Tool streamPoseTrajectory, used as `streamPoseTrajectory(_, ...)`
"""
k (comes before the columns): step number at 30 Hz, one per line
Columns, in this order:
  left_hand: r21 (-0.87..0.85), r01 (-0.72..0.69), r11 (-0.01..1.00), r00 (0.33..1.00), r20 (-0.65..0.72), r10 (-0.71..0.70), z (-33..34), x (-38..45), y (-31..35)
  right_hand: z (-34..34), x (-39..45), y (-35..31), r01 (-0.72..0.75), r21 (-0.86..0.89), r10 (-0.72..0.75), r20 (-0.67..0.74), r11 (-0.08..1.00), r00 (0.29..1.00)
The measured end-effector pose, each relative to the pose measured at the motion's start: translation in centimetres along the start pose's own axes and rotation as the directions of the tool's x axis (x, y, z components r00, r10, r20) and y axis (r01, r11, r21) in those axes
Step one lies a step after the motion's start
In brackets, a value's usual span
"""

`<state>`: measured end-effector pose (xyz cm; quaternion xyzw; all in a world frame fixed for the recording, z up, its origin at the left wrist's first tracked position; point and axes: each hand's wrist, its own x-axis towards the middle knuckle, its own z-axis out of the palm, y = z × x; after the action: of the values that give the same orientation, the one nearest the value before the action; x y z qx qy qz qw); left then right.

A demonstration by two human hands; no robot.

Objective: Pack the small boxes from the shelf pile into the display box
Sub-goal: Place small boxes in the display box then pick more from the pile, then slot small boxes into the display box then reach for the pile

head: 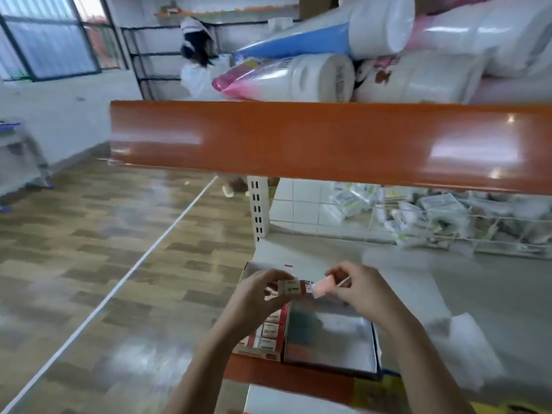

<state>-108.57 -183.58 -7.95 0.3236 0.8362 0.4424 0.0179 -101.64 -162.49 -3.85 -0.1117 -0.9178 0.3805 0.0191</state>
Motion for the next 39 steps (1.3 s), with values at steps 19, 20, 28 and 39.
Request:
streamPoseTrajectory(19,-0.026,0.145,0.989,0.988,0.066,-0.143,-0.2,-0.9,-0.2,6.7,-1.4,0.3,-0.021,-0.171,-0.008,-0.165,0.985,0.986)
streamPoseTrajectory(20,-0.029,0.151,0.988,0.987,0.064,-0.149,-0.2,-0.9,-0.2,6.9,-1.4,0.3,-0.002,-0.179,-0.029,-0.173,0.984,0.985)
streamPoseTrajectory(28,-0.03,0.172,0.985,0.984,0.056,-0.17,-0.1,-1.1,-0.3,7.2,-1.7,0.4,-0.005,-0.207,-0.037,-0.2,0.978,0.979)
streamPoseTrajectory(39,-0.063,0.172,0.983,0.984,0.049,-0.169,0.0,-1.1,-0.3,6.3,-2.0,0.4,0.001,-0.191,-0.037,-0.182,0.982,0.983)
